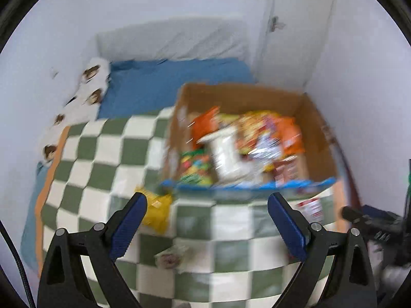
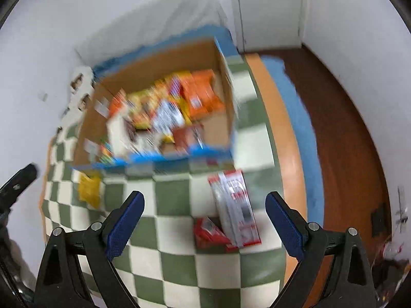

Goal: Organize snacks
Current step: 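Grasp the small white candy packet with left tool while right tool grasps red-white strip pack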

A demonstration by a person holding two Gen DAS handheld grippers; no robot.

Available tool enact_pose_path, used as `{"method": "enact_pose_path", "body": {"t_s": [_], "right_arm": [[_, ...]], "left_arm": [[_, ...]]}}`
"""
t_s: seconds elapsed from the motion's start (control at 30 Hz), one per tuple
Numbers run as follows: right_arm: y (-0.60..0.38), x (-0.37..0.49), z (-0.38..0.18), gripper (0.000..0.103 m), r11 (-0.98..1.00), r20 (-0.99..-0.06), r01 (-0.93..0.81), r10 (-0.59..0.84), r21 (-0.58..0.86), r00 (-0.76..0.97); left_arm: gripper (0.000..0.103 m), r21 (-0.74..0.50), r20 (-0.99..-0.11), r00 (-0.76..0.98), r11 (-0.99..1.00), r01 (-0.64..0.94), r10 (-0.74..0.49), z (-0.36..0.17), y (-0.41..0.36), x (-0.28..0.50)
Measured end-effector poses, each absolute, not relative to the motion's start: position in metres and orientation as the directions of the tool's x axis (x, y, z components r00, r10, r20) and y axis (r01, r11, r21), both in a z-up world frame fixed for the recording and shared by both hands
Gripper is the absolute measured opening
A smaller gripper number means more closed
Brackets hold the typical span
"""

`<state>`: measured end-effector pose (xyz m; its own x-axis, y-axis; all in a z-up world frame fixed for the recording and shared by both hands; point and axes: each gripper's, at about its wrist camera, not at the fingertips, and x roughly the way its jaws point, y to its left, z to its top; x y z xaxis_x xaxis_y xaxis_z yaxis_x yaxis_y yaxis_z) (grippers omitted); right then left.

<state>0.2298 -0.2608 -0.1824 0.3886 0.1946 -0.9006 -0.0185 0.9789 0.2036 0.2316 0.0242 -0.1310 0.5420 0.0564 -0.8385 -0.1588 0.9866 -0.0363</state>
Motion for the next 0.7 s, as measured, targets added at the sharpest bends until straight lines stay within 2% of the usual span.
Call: {"method": "enact_pose_path", "body": {"t_s": [0.13, 0.27, 0.47, 0.57, 0.67, 0.7], "right_arm": [[-0.269, 0.235, -0.241, 0.088, 0.986, -0.938, 0.010, 0.153, 0.164, 0.311], [-0.271, 0.246, -0.285, 0.086, 0.989, -0.962, 0.035, 0.132, 0.145, 0.241], [-0.257, 0.254, -0.332, 0.086, 0.991, -0.984, 0.038, 0.122, 0.128, 0.130], [-0.252, 0.253, -0.342, 0.086, 0.995, -0.988, 0.037, 0.088, 0.093, 0.127], [-0.251, 0.250, -0.346, 0.077, 0.997, -0.989, 0.031, 0.067, 0.072, 0.132], [-0.252, 0.248, -0.345, 0.067, 0.997, -0.988, 0.033, 0.062, 0.067, 0.144]], "left_arm": [[0.096, -0.002, -0.900, 0.421, 0.964, -0.265, 0.114, -0.180, 0.070, 0.223], [0.096, 0.012, -0.936, 0.328, 0.942, -0.335, 0.128, -0.219, 0.101, 0.215], [0.096, -0.151, -0.978, 0.194, 0.886, -0.437, -0.071, -0.269, 0.120, 0.209], [0.096, -0.155, -0.983, 0.152, 0.894, -0.420, -0.100, -0.288, 0.109, 0.209], [0.096, -0.118, -0.990, 0.112, 0.928, -0.353, -0.084, -0.308, 0.093, 0.212], [0.094, -0.107, -0.991, 0.110, 0.936, -0.334, -0.075, -0.314, 0.089, 0.213]]}}
